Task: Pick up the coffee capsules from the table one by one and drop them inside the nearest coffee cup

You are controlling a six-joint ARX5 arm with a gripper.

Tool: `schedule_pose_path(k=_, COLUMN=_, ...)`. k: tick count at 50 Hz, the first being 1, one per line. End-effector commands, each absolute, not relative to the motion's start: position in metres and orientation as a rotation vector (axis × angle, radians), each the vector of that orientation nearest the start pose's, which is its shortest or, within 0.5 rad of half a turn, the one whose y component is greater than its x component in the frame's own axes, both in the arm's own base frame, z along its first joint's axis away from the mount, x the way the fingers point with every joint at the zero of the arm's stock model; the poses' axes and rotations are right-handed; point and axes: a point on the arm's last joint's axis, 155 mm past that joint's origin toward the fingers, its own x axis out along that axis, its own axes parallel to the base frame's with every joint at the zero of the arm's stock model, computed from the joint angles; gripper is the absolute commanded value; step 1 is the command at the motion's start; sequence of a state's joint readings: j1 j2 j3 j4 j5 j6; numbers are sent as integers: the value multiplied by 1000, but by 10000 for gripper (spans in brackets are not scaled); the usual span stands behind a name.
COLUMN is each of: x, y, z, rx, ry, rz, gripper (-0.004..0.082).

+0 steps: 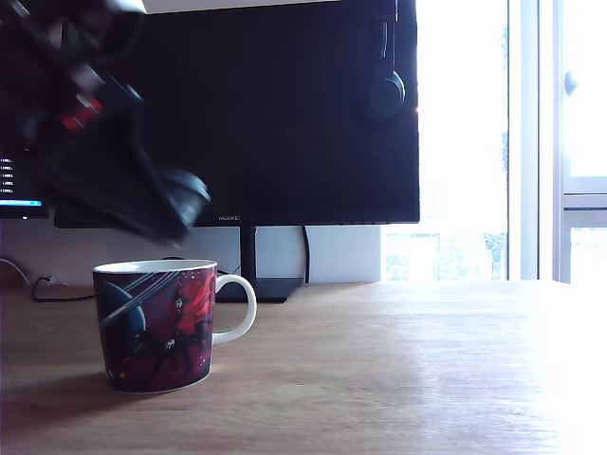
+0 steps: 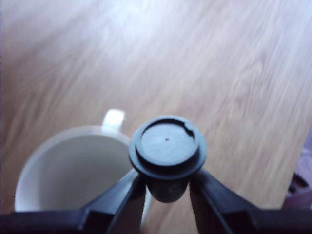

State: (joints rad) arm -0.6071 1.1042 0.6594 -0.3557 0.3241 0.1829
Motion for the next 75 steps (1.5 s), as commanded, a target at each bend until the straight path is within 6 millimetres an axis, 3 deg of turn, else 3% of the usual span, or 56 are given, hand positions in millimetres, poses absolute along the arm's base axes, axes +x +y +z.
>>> schedule_pose_path(k=1, x=224, y=-222, z=118, rx=282, ry=728, rz=-937, gripper=183)
schedule_pose_path(k=16, x=227, y=-195, z=118, rx=308, ry=754, rz=-828, gripper=182)
schedule_pose_path(k=28, x=237, y=-192, z=120, rx=306, ry=734, rz=-803, gripper=181)
schedule_pose_path(k=34, x=246, y=-189, z=110, rx=326, ry=756, rz=-768, gripper=181)
schedule_pose_path(k=42, x=256, y=-189, z=98, rx=343, ry=774, rz=-741, gripper=181)
schedule_pose_path(k=60, x=264, y=-197, z=107, rx=368, ry=779, rz=-750, gripper=181)
schedule_pose_path(k=75, x=265, y=-206, z=103, rx=421, ry=881, rz=-784, gripper=181)
